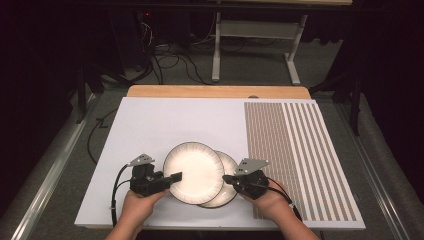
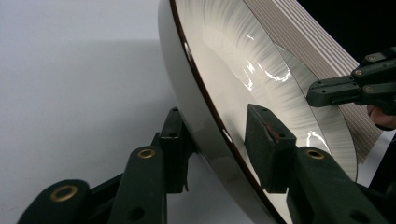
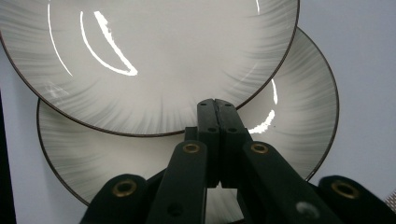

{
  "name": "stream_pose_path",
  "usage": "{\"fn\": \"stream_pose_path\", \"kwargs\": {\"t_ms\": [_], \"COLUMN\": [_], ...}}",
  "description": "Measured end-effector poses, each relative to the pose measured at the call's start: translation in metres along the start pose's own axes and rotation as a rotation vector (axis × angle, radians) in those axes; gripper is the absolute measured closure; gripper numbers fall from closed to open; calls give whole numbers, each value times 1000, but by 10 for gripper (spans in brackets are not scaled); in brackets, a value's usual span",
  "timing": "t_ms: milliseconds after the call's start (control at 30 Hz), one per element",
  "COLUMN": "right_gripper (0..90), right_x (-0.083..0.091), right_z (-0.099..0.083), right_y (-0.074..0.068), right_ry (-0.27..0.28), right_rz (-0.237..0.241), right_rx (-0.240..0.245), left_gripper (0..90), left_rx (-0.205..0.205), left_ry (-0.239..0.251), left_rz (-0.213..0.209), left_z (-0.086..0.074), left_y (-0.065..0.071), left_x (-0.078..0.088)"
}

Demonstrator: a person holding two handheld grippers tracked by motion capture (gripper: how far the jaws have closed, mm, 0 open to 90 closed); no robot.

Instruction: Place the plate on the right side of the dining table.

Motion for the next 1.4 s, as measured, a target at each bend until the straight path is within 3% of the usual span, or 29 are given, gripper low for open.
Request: {"fn": "stream_pose_path", "kwargs": {"t_ms": [133,433,567,900,1000,1033,1167,1300,1400], "right_gripper": [900,804,786,557,495,443,397,353,309], "right_x": [6,22,31,66,73,80,90,99,106], "right_z": [2,-1,-4,-11,-14,-16,-21,-28,-32], "right_y": [1,18,26,46,48,50,55,62,65], "right_ry": [19,70,82,173,184,200,216,235,247], "right_rz": [-4,-52,-75,-137,-143,-169,-187,-212,-221], "right_rx": [5,-62,-89,-156,-171,-182,-198,-219,-242], "left_gripper": [627,658,674,712,721,728,747,766,774], "left_rx": [5,22,7,-21,-43,-57,-73,-110,-147], "left_ry": [11,41,56,91,115,121,143,175,190], "left_rz": [-7,-18,-22,-40,-36,-35,-44,-26,11], "left_z": [0,2,3,7,10,10,13,15,17], "left_y": [0,1,3,7,8,8,8,9,10], "left_x": [1,4,6,11,14,15,18,22,25]}}
Point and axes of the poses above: each handheld gripper's, and its own axes: x roughly backward along the jaws, z roughly out of its top, y roughly to its right, the point moved 8 cm from there along -x, roughly forward along the jaws, and after that the axes turned 4 degrees about -y, right-handed, at the moved point
